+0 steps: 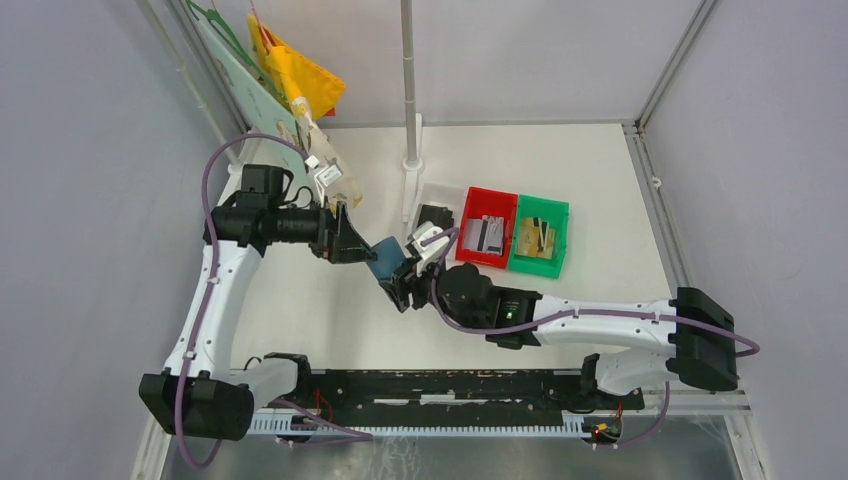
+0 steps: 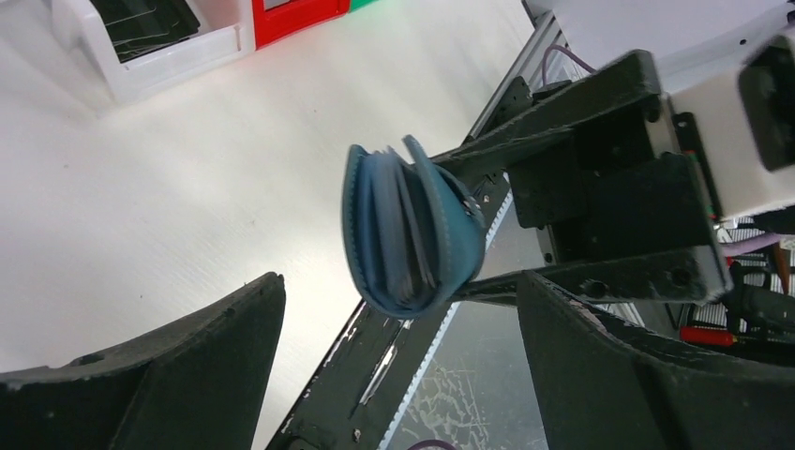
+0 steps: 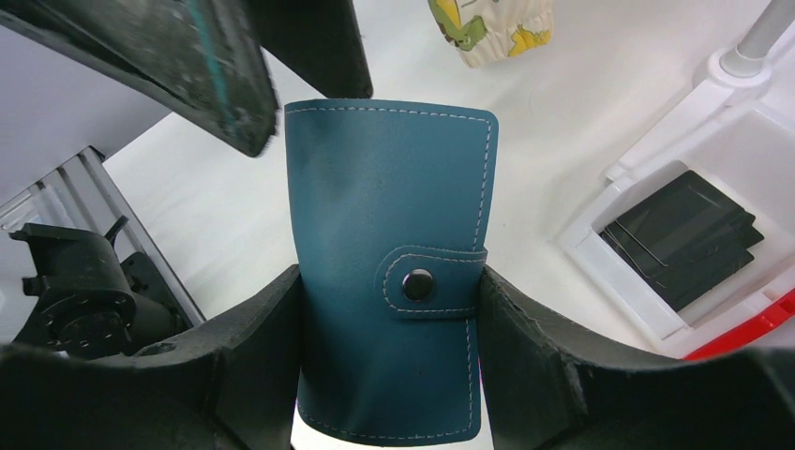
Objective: Take the credit cards out of the card holder
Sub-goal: Pick up the card holder from the center of the board.
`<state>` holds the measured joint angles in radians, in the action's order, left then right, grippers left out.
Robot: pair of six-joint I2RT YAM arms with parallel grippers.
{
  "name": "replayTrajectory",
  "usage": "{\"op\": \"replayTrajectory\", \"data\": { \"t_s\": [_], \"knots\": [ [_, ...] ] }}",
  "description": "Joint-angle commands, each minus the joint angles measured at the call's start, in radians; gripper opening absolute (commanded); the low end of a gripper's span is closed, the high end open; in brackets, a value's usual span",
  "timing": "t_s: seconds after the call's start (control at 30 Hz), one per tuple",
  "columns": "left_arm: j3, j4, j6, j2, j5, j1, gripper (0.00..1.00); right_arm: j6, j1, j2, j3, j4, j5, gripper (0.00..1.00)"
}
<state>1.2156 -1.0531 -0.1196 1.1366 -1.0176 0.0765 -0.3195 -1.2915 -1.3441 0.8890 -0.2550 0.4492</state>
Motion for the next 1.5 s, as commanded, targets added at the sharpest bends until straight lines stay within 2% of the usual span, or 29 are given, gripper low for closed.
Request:
{"op": "replayTrajectory", "data": {
  "t_s": [0.0,0.1,0.17,0.37,0.43,0.5,0.57,0.63,0.73,0.9,1.1,1.27,1.47],
  "knots": [
    [-0.017,0.047,0.061,-0.033,0.016,0.011,1.00,0.046,-0.026,0.050,0.064,-0.111,0.033,0.50],
    [-0.034,0.049,0.075,-0.034,-0.006,0.027,0.99,0.068,-0.036,0.047,0.065,-0.146,0.035,0.50],
    [-0.031,0.050,0.101,-0.027,-0.015,0.040,0.96,0.088,-0.044,0.037,0.083,-0.145,0.038,0.50],
    [0.024,0.050,0.165,-0.013,-0.087,0.056,0.74,0.142,-0.062,0.010,0.124,-0.147,0.068,0.51],
    [0.065,0.006,0.129,0.010,-0.099,0.059,0.62,0.165,-0.061,0.001,0.139,-0.151,0.063,0.51],
    [0.097,-0.023,0.096,0.032,-0.099,0.059,0.40,0.181,-0.061,-0.009,0.162,-0.131,0.063,0.53],
    [0.132,-0.072,0.039,0.051,-0.090,0.059,0.26,0.191,-0.060,-0.005,0.182,-0.098,0.033,0.64],
    [0.177,-0.123,-0.024,0.064,-0.070,0.059,0.17,0.186,-0.047,0.010,0.206,-0.035,-0.027,0.79],
    [0.238,-0.191,-0.126,0.077,-0.050,0.059,0.08,0.150,0.024,0.066,0.207,0.051,-0.235,0.92],
    [0.261,-0.165,-0.172,0.037,-0.049,0.061,0.02,0.116,0.143,0.172,0.179,0.139,-0.555,0.98],
    [0.279,-0.148,-0.217,-0.020,-0.059,0.077,0.02,0.028,0.268,0.218,0.177,0.160,-0.795,0.98],
    [0.293,-0.099,-0.180,-0.057,-0.096,0.086,0.02,-0.029,0.292,0.141,0.213,0.143,-0.929,0.98],
    [0.327,-0.084,-0.143,-0.069,-0.145,0.092,0.03,-0.084,0.304,0.088,0.209,0.024,-1.061,0.97]
  ]
}}
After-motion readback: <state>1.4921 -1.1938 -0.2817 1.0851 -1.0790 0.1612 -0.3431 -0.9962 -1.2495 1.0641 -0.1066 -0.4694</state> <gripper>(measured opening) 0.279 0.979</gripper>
